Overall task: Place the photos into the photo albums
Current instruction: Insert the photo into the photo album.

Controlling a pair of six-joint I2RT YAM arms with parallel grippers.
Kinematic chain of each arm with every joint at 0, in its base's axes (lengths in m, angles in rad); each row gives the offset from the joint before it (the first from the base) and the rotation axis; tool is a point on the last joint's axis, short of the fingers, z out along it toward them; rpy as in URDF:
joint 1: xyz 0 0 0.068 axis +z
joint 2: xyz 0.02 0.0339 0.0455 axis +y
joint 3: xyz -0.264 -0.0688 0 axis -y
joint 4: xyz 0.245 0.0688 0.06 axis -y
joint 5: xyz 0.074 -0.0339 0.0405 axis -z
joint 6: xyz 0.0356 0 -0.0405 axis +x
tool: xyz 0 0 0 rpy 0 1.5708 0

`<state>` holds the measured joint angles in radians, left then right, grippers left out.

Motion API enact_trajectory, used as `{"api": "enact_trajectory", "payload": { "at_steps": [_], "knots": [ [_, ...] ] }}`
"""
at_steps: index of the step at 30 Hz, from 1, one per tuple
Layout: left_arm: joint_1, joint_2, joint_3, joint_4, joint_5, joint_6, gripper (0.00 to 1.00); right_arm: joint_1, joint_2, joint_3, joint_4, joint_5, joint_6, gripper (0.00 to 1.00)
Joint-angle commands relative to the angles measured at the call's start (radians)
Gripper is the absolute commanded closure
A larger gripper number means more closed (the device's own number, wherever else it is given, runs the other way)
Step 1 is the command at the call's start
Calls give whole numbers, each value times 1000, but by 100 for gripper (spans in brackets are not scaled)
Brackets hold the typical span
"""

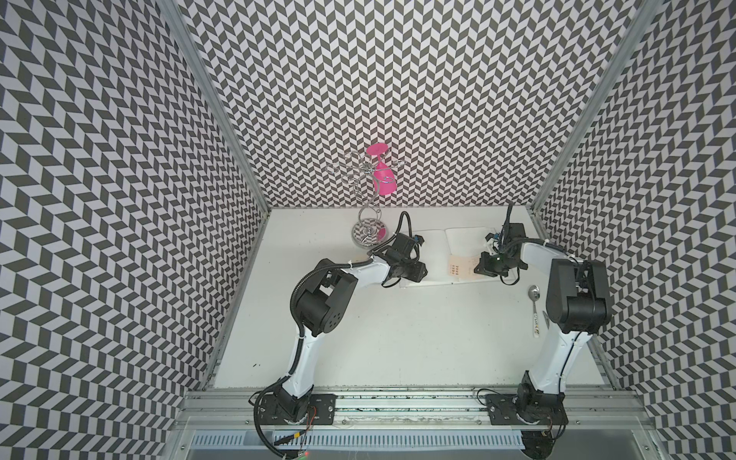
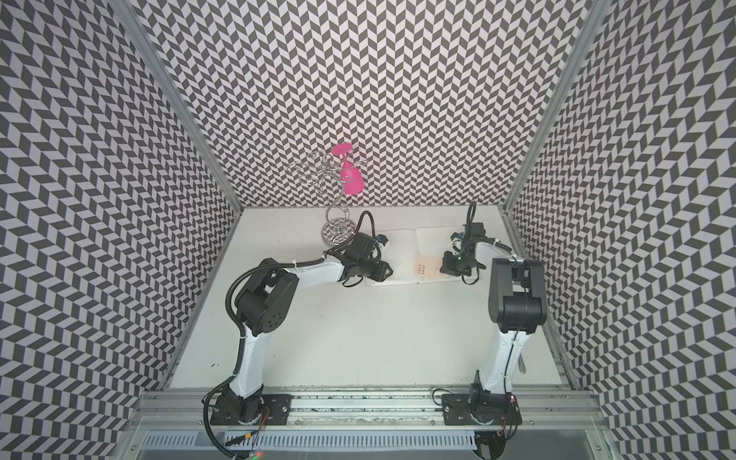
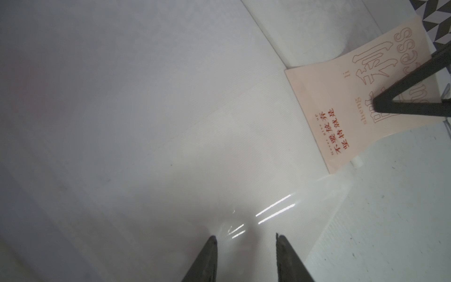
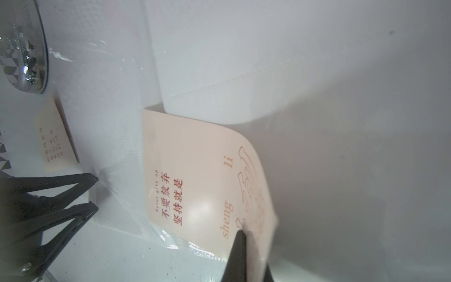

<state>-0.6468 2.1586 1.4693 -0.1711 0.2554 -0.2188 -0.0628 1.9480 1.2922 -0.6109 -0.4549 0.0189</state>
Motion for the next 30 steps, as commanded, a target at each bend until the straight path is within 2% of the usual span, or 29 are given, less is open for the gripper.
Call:
{"api": "enact_trajectory", "payload": {
  "at_steps": [1, 20, 30],
  "knots": [
    [20, 24, -32, -163, -50, -6, 58, 6, -44, -15, -35, 55, -31, 97],
    [29, 13, -29, -160, -41, -10, 58, 24, 18, 27, -33, -35, -86, 97],
    [39, -16, -29, -154, -32, -10, 58, 103, 40, 54, -11, -43, -83, 92]
  ]
}}
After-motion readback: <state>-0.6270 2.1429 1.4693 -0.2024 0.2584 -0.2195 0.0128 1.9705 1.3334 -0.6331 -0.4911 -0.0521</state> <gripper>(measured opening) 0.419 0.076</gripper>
